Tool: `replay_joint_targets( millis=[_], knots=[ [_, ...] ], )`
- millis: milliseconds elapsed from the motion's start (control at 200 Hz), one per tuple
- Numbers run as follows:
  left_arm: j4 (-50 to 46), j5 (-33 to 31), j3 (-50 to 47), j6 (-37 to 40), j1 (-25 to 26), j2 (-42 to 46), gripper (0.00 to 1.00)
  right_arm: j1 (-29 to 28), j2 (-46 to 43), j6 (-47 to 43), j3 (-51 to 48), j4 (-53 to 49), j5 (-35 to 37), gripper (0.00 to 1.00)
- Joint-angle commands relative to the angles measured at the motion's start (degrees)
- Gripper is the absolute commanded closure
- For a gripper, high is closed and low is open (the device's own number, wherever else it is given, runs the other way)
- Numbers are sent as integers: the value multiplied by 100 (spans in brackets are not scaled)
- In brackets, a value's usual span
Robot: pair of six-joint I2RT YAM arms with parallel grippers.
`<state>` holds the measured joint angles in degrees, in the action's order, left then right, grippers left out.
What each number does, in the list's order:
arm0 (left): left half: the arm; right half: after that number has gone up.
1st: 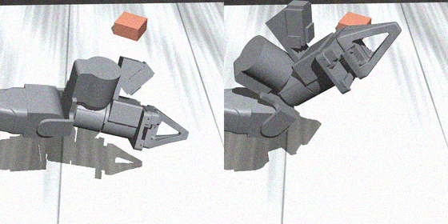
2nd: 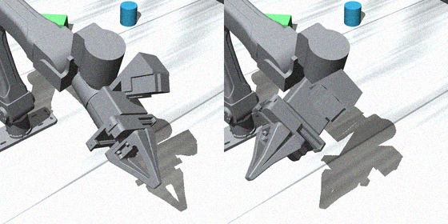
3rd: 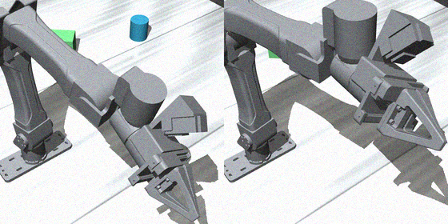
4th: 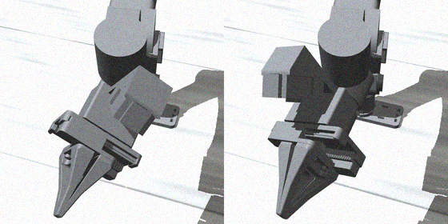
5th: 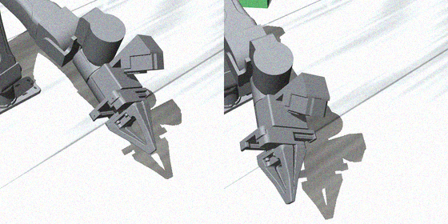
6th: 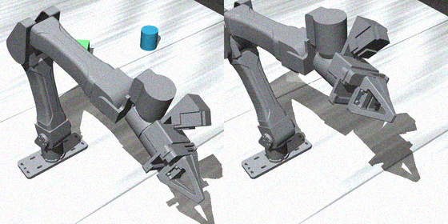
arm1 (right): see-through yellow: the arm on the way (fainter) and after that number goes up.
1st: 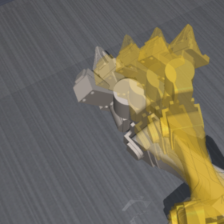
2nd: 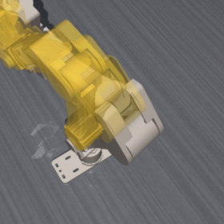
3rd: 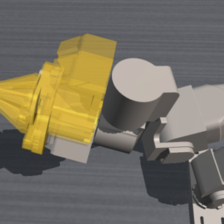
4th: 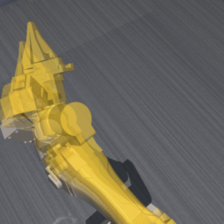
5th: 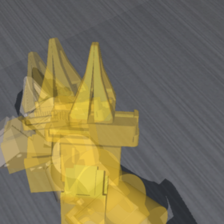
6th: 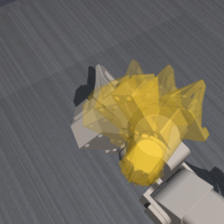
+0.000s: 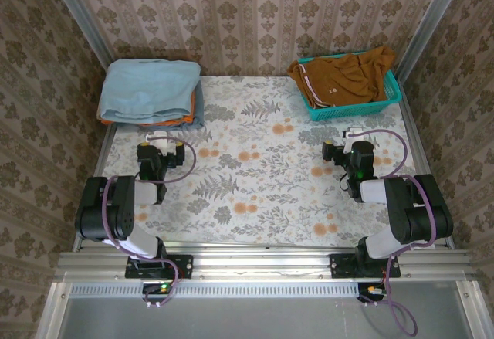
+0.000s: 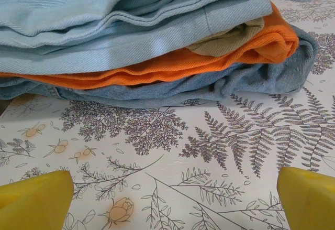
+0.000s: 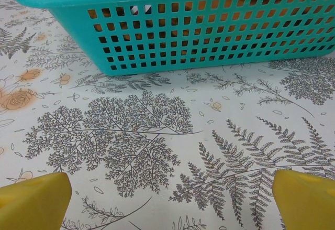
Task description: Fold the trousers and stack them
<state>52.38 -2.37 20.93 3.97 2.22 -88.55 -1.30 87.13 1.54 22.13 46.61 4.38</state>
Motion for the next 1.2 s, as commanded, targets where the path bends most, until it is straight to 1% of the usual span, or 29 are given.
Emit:
replay_joint_targets(
  millis=[0, 400, 545, 610, 640, 670, 700, 720, 760, 780, 815, 835, 875, 910, 975, 1010, 1070, 1105, 1130, 1165, 1195],
  knots=[
    [174, -44, 90, 103, 28, -73, 0, -40, 62, 44, 107, 256, 221, 0],
    [172, -44, 94, 102, 33, -74, 0, -37, 64, 50, 116, 243, 212, 0],
    [36, -22, 157, -44, -81, -70, 0, -28, 59, 55, 121, 236, 212, 0],
    [42, -56, 158, -37, -73, -70, 0, -33, 69, 53, 143, 200, 201, 0],
    [65, -214, 149, -33, -40, -37, 0, -29, 54, 53, 130, 216, 203, 0],
    [-59, -460, 164, -52, 30, 99, 0, -51, 35, 40, 112, 261, 279, 0],
    [-282, -609, 202, -9, 96, 314, 0, -178, -37, 20, 101, 236, 618, 0],
    [-516, -657, 257, 44, 149, 488, 0, -260, -100, 6, 99, 196, 845, 0],
    [-1124, -724, 436, 156, 262, 887, 0, -297, -256, -19, 77, 174, 1001, 0],
    [-1464, -748, 542, 208, 334, 1088, 0, -362, -405, -38, 174, -93, 1172, 0],
    [-2022, -782, 751, 227, 427, 1422, 0, -508, -681, -120, 468, -869, 1419, 0],
    [-2338, -771, 868, 204, 469, 1618, 0, -590, -965, -167, 652, -1412, 1480, 0],
    [-2926, -696, 1086, 148, 513, 1989, 0, -740, -1259, -223, 1140, -2352, 1494, 0],
    [-3407, -647, 1274, 3, 541, 2295, 0, -899, -1435, -197, 1620, -3110, 1599, 0],
    [-4176, -651, 1643, -370, 574, 2815, 0, -1198, -1626, 10, 2547, -4411, 2026, 0],
    [-4646, -695, 1881, -691, 590, 3056, 0, -1298, -1659, 204, 3127, -5212, 2084, 0],
    [-5398, -805, 2281, -1501, 587, 3464, 0, -1328, -1641, 861, 4143, -6547, 1850, 0],
    [-5925, -802, 2502, -2025, 567, 3701, 0, -1301, -1612, 1155, 4605, -7076, 1630, 0],
    [-6394, -684, 2649, -2324, 542, 3876, 0, -1275, -1597, 1417, 4777, -7257, 1513, 0],
    [-6569, -334, 2737, -2334, 447, 4128, 0, -1195, -1623, 1915, 4887, -7393, 1406, 0],
    [-6471, -35, 2693, -2322, 368, 4351, 0, -1036, -1659, 2126, 4851, -7277, 816, 0]
  ],
)
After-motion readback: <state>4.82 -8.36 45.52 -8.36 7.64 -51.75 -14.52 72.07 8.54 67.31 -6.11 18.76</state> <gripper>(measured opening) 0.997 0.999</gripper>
